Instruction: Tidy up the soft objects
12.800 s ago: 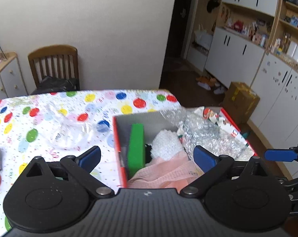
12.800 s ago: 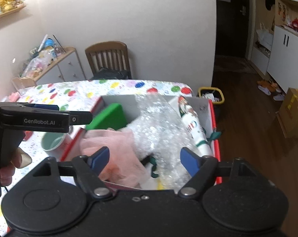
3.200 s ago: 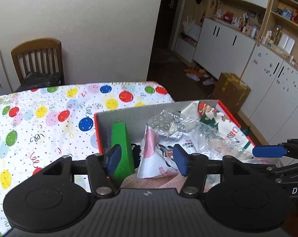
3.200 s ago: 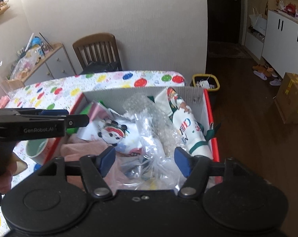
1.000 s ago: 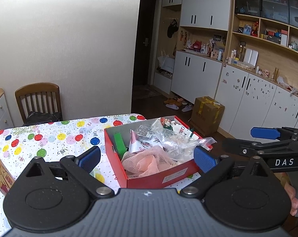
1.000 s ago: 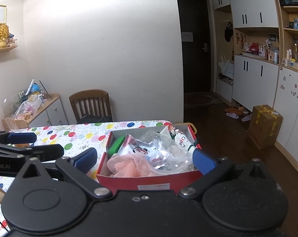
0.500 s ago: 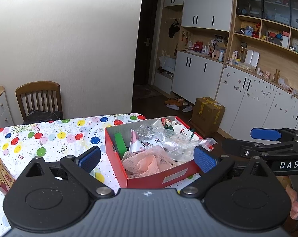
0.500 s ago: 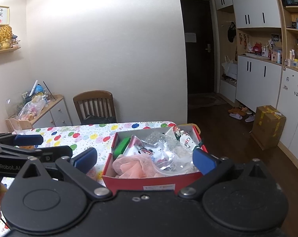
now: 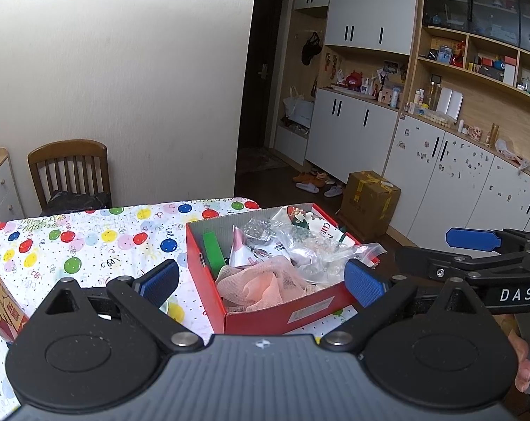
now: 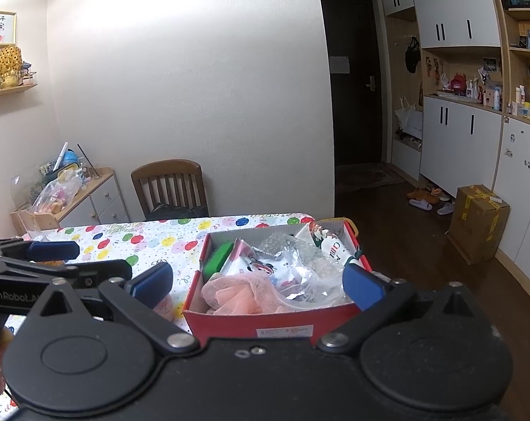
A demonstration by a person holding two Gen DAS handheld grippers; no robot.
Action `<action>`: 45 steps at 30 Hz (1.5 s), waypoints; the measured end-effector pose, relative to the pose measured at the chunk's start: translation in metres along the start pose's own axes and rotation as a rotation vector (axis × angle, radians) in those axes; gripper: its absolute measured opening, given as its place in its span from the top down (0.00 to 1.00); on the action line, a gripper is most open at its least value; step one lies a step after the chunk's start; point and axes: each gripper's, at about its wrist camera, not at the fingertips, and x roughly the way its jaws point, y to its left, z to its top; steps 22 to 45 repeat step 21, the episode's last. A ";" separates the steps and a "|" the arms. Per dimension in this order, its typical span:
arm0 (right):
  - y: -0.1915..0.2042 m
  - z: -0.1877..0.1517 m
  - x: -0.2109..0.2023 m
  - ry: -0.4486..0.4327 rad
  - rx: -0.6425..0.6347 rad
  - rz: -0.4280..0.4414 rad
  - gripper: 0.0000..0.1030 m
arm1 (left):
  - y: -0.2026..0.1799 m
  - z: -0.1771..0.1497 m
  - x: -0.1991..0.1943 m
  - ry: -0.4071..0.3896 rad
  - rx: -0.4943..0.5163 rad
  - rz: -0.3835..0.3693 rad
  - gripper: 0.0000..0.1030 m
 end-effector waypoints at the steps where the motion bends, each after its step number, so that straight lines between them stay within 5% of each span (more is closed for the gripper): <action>1: 0.000 0.000 0.000 0.000 -0.001 0.000 0.00 | 0.000 0.000 0.000 0.002 -0.002 -0.001 0.02; 45: 0.001 -0.002 0.000 0.009 0.007 0.000 0.00 | -0.001 -0.002 0.001 0.010 -0.011 0.000 0.02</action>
